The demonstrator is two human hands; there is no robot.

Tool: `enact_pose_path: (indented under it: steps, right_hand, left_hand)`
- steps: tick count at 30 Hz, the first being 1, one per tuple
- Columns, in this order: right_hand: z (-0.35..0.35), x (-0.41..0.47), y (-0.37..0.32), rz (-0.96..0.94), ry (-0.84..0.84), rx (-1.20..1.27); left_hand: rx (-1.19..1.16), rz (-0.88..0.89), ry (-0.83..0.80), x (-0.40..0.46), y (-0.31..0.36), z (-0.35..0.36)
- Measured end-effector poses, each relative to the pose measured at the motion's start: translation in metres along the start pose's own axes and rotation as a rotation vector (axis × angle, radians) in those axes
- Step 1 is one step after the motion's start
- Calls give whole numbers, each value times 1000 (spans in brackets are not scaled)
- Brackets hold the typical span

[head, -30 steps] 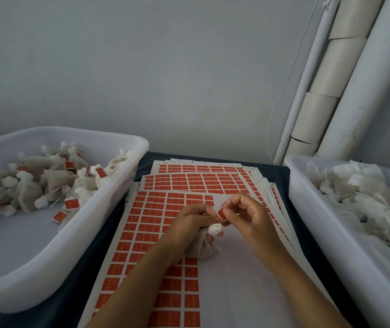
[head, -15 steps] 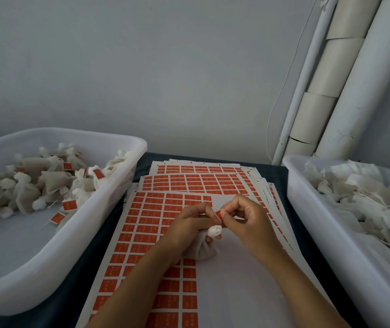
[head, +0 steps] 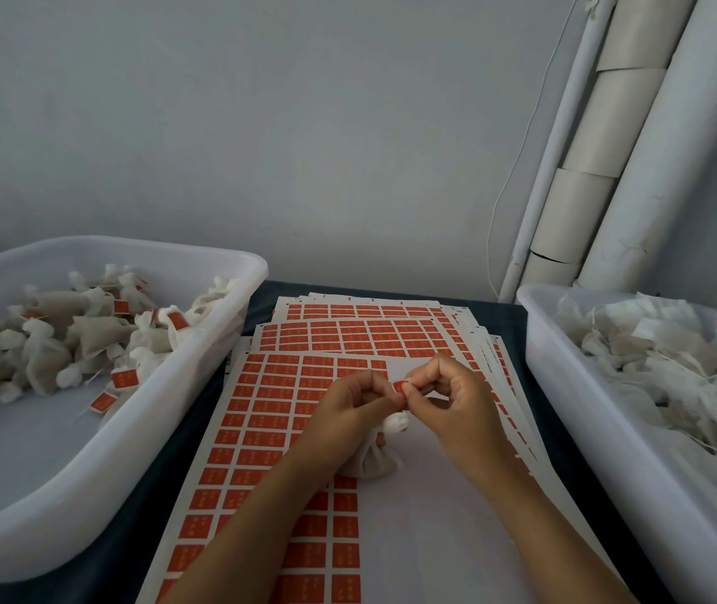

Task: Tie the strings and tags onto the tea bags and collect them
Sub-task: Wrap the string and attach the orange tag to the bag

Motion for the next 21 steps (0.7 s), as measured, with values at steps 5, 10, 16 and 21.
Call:
enact_pose_path:
  steps: [5,10,16,21]
  right_hand:
    - [-1,0,5,27,53,49]
    - [10,-1,9,82,21,184]
    - [21,-4,9,24,-83,66]
    - [21,-2,2,-40,-77,43]
  left_hand:
    - [-1,109,25,0,10,-3]
    - [-6,147,74,1,10,-9]
    - [37,194,38,1,15,-3]
    - [96,233,15,0,21,2]
Point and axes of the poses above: each hand's wrist, its own x-axis towards the middle knuckle, its own z-axis out of the palm, y = z × x, the point moved 10 cm from there along x, towards the middle knuckle, and after that the axes turned 4 degrees about z, right-handed, at the moved point
